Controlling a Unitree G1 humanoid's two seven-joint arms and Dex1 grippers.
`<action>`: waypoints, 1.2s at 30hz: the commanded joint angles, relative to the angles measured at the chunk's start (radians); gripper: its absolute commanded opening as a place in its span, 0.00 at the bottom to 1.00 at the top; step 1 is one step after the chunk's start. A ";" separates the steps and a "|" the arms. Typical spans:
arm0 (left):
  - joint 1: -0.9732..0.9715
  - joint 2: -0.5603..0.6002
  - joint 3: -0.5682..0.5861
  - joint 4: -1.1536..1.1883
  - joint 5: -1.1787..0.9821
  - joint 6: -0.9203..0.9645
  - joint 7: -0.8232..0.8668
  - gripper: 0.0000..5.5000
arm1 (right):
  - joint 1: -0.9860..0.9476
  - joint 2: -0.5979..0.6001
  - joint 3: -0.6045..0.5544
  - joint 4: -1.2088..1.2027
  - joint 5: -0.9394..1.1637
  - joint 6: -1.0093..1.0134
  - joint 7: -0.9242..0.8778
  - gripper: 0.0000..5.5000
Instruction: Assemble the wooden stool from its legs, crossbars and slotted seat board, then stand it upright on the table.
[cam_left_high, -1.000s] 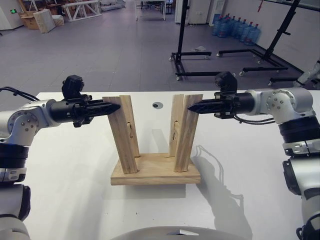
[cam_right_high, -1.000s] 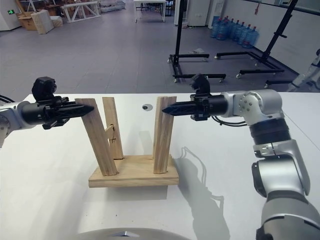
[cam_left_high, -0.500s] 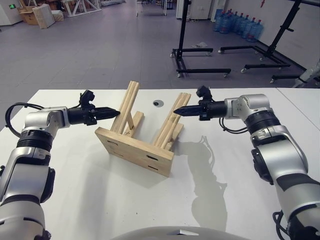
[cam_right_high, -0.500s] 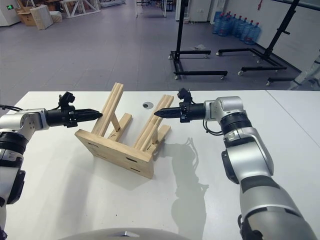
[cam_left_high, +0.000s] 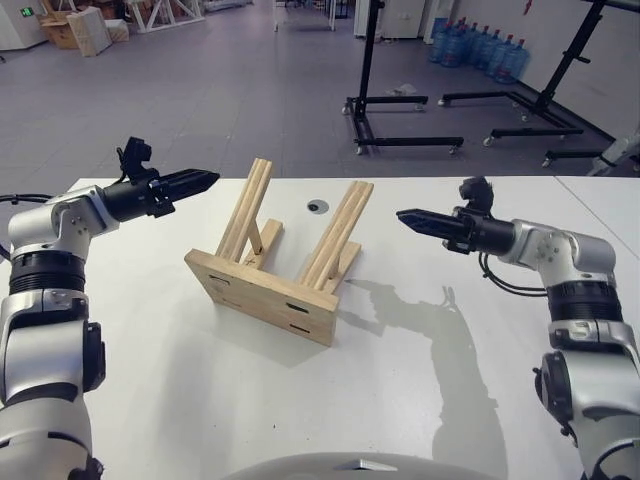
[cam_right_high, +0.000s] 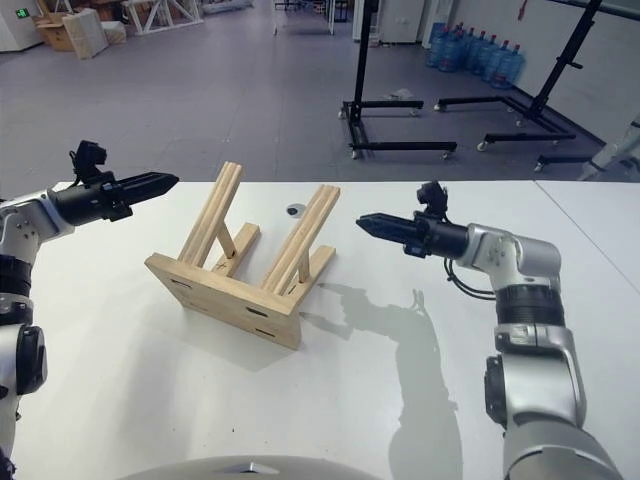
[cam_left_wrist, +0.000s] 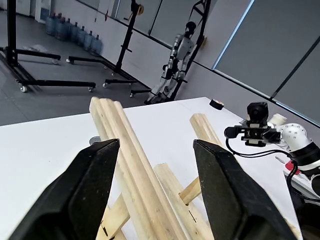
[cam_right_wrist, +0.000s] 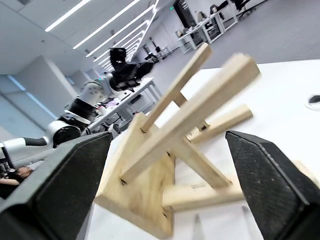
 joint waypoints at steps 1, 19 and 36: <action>0.216 0.100 0.056 -0.178 0.109 -0.214 0.030 0.49 | 0.276 0.035 -0.037 -0.310 -0.046 -0.200 -0.084 0.76; 0.418 0.064 -0.176 0.016 0.479 -1.243 -0.062 0.49 | 0.642 0.104 0.166 -0.493 -0.235 -0.676 -0.123 0.76; 0.434 0.004 -0.241 -0.267 0.396 -1.036 -0.115 0.49 | 0.592 0.132 0.201 -0.414 -0.221 -0.716 -0.159 0.76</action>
